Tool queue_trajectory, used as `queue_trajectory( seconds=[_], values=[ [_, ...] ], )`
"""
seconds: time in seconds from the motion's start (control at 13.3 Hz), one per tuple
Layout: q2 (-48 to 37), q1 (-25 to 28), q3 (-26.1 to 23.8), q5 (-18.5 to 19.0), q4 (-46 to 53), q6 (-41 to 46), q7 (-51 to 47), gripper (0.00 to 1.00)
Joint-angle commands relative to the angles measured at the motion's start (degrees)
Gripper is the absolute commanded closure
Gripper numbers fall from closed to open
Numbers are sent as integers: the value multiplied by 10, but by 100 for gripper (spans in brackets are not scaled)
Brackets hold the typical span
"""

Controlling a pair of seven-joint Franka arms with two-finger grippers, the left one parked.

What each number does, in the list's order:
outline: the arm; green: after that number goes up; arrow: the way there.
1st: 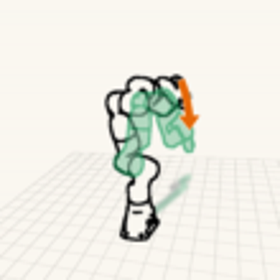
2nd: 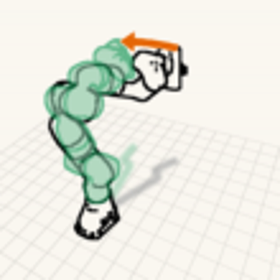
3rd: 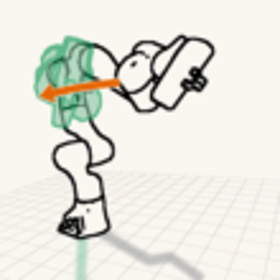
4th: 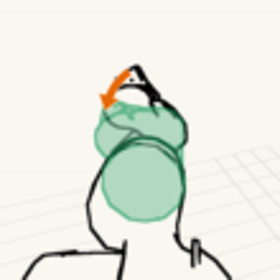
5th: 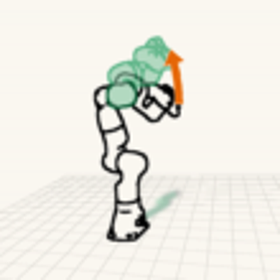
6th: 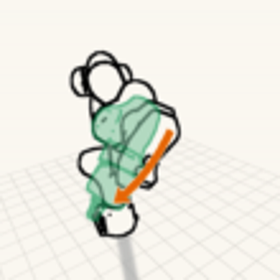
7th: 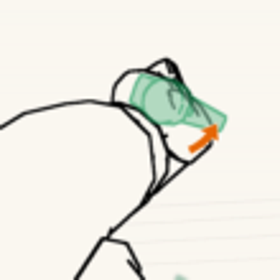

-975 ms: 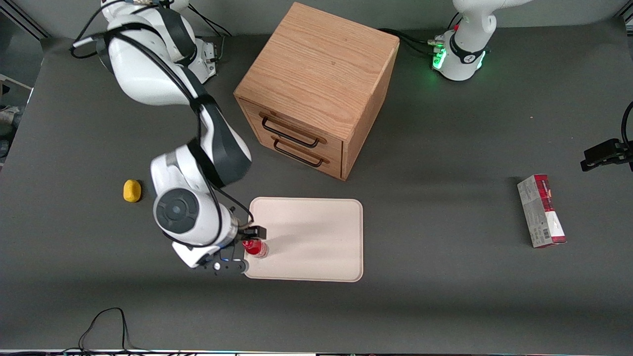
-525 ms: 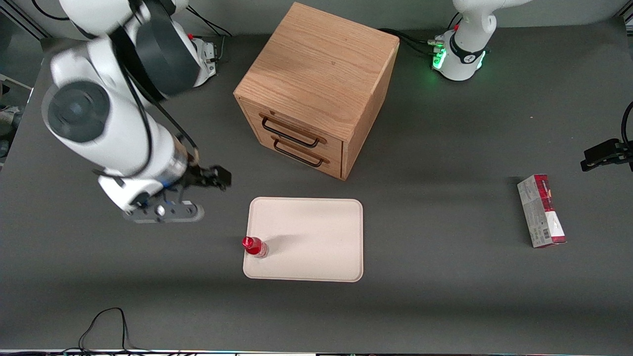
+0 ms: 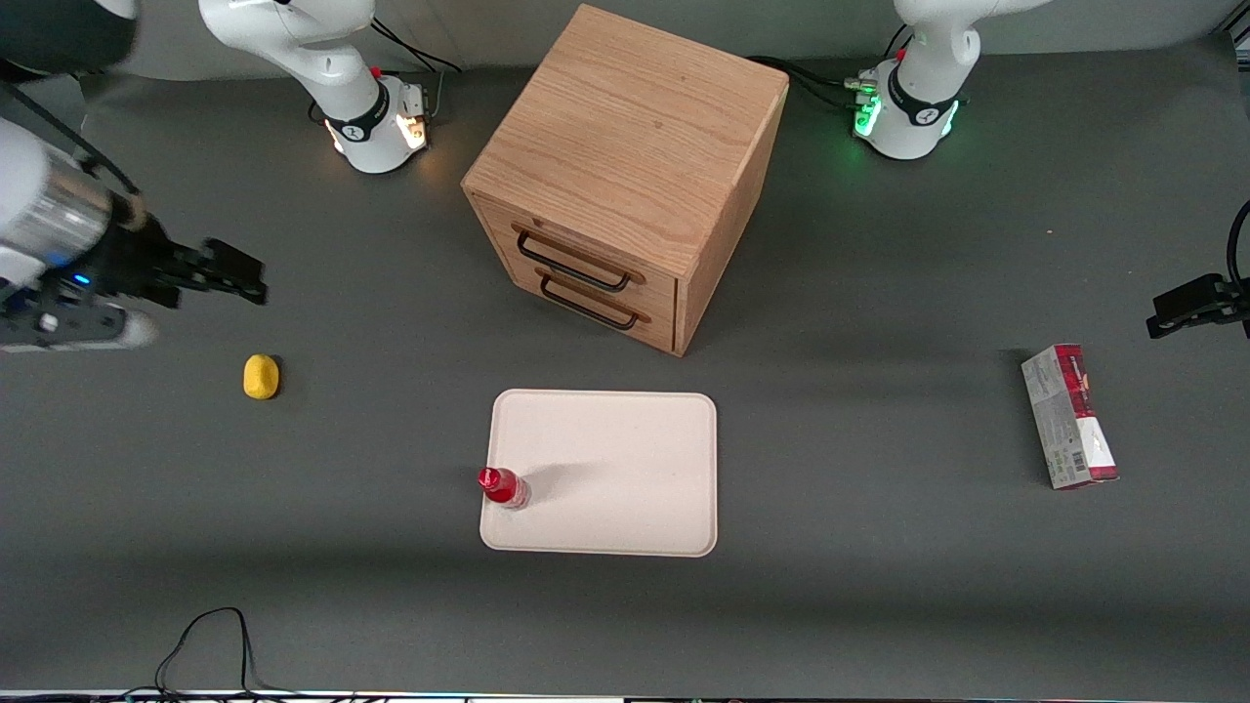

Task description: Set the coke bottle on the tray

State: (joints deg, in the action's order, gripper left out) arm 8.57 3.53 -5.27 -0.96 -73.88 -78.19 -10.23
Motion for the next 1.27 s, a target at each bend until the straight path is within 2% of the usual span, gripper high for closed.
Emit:
queue_trajectory(
  seconds=[0.0,0.3,0.53,0.75,1.2],
  values=[
    [-102,-43,-19,-8,-131,-41,27,0],
    [-137,-42,27,-9,-180,-68,63,0],
    [-141,-41,41,-9,-196,-88,71,0],
    [-123,-43,57,-9,-186,-100,103,0],
    [-94,-28,62,0,-151,-91,97,0]
  ],
)
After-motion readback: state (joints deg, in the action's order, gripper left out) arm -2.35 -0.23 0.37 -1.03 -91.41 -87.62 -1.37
